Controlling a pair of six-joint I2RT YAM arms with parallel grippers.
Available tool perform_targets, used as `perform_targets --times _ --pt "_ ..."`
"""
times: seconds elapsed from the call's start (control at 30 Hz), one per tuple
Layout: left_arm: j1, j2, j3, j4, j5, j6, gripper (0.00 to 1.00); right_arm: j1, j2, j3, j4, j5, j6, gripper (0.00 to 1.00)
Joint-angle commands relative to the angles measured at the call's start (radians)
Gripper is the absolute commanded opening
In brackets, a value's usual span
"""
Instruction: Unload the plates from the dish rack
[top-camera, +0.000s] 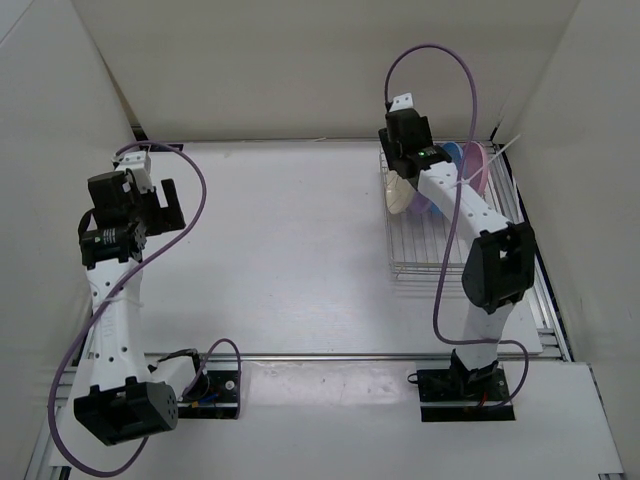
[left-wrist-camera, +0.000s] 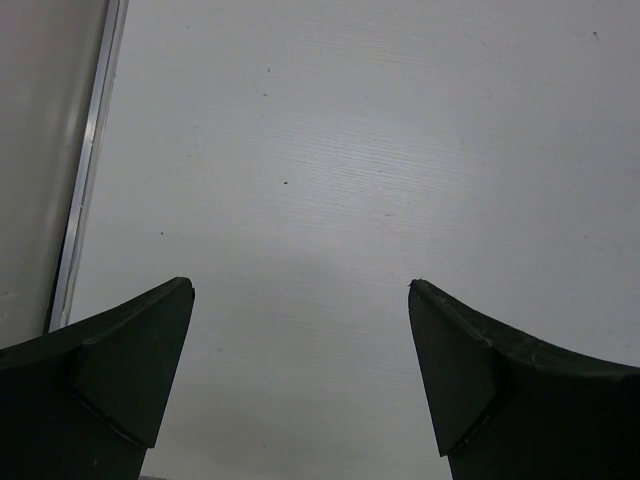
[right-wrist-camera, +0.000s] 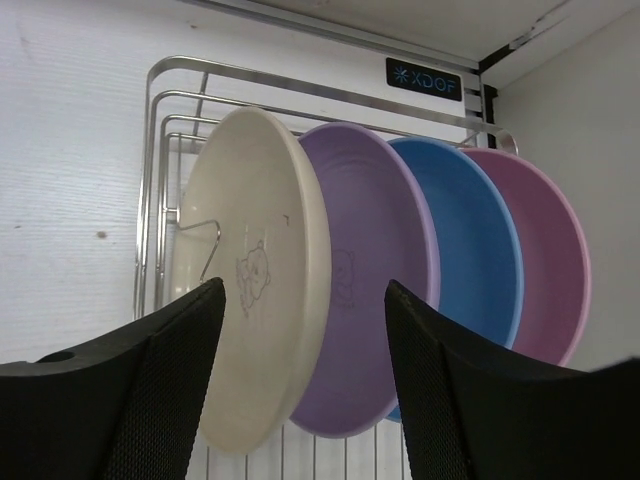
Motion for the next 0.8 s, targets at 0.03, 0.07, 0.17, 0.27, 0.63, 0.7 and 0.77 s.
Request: perform_targets --times 0.03,0.07,0.17,0.27,0.63,0.7,0.77 --pt "0.002 -0.039 -0.009 -0.002 -0.024 0.035 1.0 0.007 0.028 0.077 0.035 0.141 -0.039 0.68" --pt "0.002 -0.039 -0.009 -0.002 -0.024 0.035 1.0 0.016 0.04 0.077 0.035 0.141 -0.051 0.68" --pt "0.002 -0.059 -0.029 -0.002 -0.033 0.044 1.0 0.017 0.062 0.086 0.035 0.183 -0.061 0.64" --pt "0.002 -0.059 -0.029 -0.002 -0.033 0.044 1.0 0.017 0.071 0.086 0.035 0.194 -0.071 0.57" --pt "0.002 -0.068 -0.038 0.007 -0.033 0.044 1.0 0.017 0.105 0.057 0.026 0.23 -0.093 0.45" --pt "0.002 -0.068 -0.038 0.016 -0.033 0.044 1.0 0.017 0.115 0.057 0.026 0.241 -0.093 0.38" --pt "0.002 -0.068 -0.047 0.016 -0.033 0.044 1.0 0.017 0.115 0.057 0.026 0.25 -0.093 0.38"
